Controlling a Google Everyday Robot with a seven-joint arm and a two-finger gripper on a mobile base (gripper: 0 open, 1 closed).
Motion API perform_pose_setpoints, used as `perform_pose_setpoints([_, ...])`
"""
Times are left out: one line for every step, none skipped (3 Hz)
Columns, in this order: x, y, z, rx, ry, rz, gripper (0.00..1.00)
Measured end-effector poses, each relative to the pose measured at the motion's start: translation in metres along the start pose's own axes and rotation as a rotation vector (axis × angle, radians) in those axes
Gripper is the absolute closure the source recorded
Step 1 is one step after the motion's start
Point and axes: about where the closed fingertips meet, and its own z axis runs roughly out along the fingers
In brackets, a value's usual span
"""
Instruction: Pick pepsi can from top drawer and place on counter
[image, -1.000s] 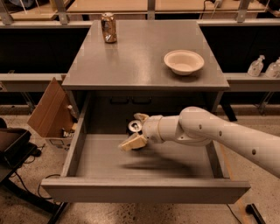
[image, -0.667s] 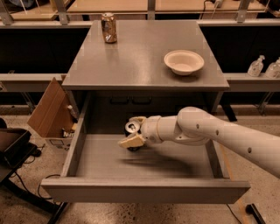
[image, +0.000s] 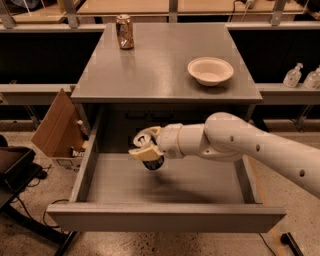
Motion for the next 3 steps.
perform_pose_setpoints([-0.061, 0.022, -0.032, -0.023, -0.093, -0.063, 1.0])
perform_pose_setpoints([-0.135, 0.023, -0.064, -0.047, -0.135, -0.12, 1.0])
perform_pose_setpoints([-0.217, -0.005, -0.086, -0.007, -0.142, -0.108, 1.0])
